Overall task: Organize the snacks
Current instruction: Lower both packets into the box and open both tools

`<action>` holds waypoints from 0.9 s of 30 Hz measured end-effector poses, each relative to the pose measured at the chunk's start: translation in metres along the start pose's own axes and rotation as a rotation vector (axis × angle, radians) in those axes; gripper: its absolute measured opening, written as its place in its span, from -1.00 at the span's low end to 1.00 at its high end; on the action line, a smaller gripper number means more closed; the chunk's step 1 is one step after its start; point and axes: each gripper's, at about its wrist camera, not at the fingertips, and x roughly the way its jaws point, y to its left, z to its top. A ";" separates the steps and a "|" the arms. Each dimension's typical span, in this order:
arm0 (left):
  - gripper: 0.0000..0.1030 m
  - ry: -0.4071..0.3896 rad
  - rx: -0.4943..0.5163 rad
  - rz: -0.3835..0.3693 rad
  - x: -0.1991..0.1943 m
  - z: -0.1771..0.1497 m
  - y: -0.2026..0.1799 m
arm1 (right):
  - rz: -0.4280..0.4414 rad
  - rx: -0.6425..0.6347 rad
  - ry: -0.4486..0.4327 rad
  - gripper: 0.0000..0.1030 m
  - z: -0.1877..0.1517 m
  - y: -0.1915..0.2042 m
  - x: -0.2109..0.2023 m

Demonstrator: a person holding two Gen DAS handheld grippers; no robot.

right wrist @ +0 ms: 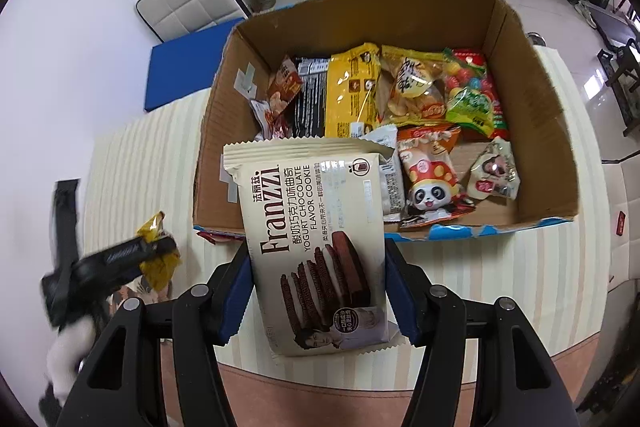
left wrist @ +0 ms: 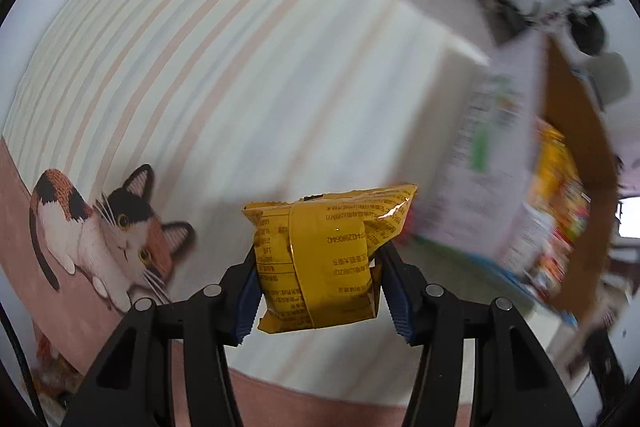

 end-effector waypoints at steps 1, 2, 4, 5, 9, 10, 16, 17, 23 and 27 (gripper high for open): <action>-0.01 -0.020 0.023 -0.018 -0.014 -0.007 -0.008 | 0.004 0.002 -0.007 0.23 0.001 -0.003 -0.006; -0.01 -0.036 0.044 -0.038 -0.026 -0.011 -0.016 | 0.006 0.005 -0.012 0.23 0.001 -0.006 -0.010; -0.01 -0.064 0.088 -0.069 -0.046 -0.014 -0.040 | 0.015 0.015 -0.027 0.23 0.004 -0.015 -0.023; -0.01 -0.074 0.114 -0.089 -0.056 -0.017 -0.052 | 0.015 0.017 -0.034 0.23 0.005 -0.019 -0.029; -0.01 -0.125 0.247 -0.130 -0.087 -0.019 -0.112 | 0.020 0.036 -0.063 0.23 0.015 -0.038 -0.053; -0.01 -0.132 0.266 -0.132 -0.092 -0.022 -0.123 | 0.018 0.040 -0.070 0.23 0.019 -0.042 -0.057; -0.01 -0.135 0.374 -0.131 -0.092 0.000 -0.183 | -0.015 0.063 -0.095 0.23 0.047 -0.069 -0.064; -0.01 -0.111 0.383 -0.138 -0.085 0.005 -0.192 | -0.011 0.069 -0.092 0.23 0.052 -0.072 -0.062; 0.00 0.032 0.393 -0.117 -0.033 0.038 -0.226 | -0.063 0.084 -0.053 0.23 0.079 -0.093 -0.034; 0.00 0.072 0.411 -0.078 -0.011 0.049 -0.243 | -0.100 0.089 -0.019 0.23 0.090 -0.104 -0.012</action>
